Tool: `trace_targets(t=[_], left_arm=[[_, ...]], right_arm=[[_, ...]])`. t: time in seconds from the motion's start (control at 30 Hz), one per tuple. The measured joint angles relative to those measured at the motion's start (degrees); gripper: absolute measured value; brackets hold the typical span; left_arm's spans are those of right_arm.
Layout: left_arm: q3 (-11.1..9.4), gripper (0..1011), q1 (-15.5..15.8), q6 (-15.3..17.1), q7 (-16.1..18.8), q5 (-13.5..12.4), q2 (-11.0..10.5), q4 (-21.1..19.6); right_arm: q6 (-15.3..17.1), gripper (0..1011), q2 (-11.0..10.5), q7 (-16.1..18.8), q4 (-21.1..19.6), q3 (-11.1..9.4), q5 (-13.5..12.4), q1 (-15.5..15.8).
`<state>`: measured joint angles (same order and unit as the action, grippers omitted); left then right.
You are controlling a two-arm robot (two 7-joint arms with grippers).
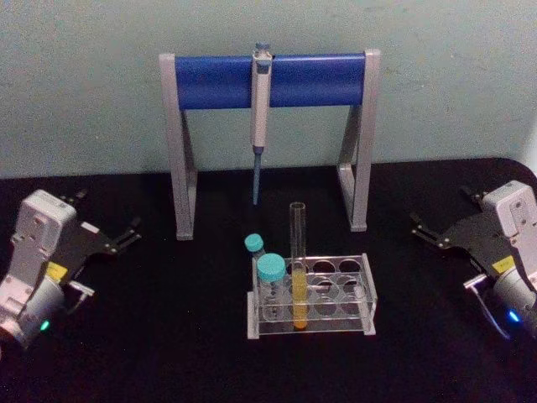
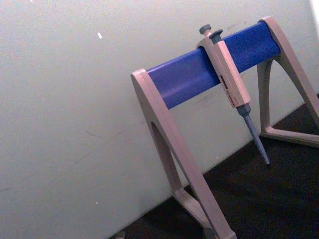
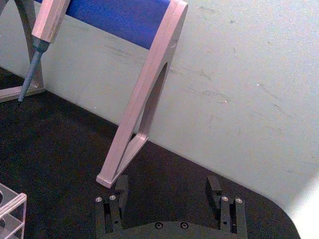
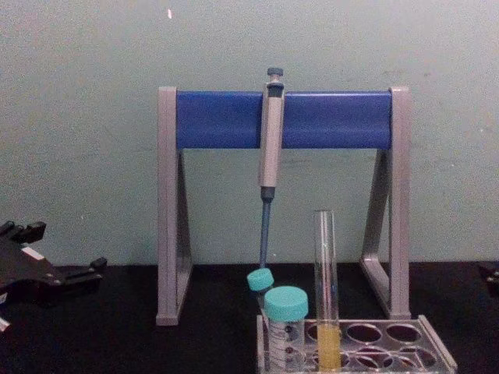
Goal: Pick up the test tube from the test tube rack, shake it, then place it back into the test tube rack.
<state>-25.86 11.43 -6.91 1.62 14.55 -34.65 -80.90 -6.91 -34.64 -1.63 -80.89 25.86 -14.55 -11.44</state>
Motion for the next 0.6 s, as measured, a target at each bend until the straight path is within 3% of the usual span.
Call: trace_targets(t=[0.6], left_arm=[[0.0, 1001, 0.0, 0.0, 0.0, 0.0, 0.0, 0.0]], right_arm=[[0.0, 1000, 0.0, 0.0, 0.0, 0.0, 0.0, 0.0]])
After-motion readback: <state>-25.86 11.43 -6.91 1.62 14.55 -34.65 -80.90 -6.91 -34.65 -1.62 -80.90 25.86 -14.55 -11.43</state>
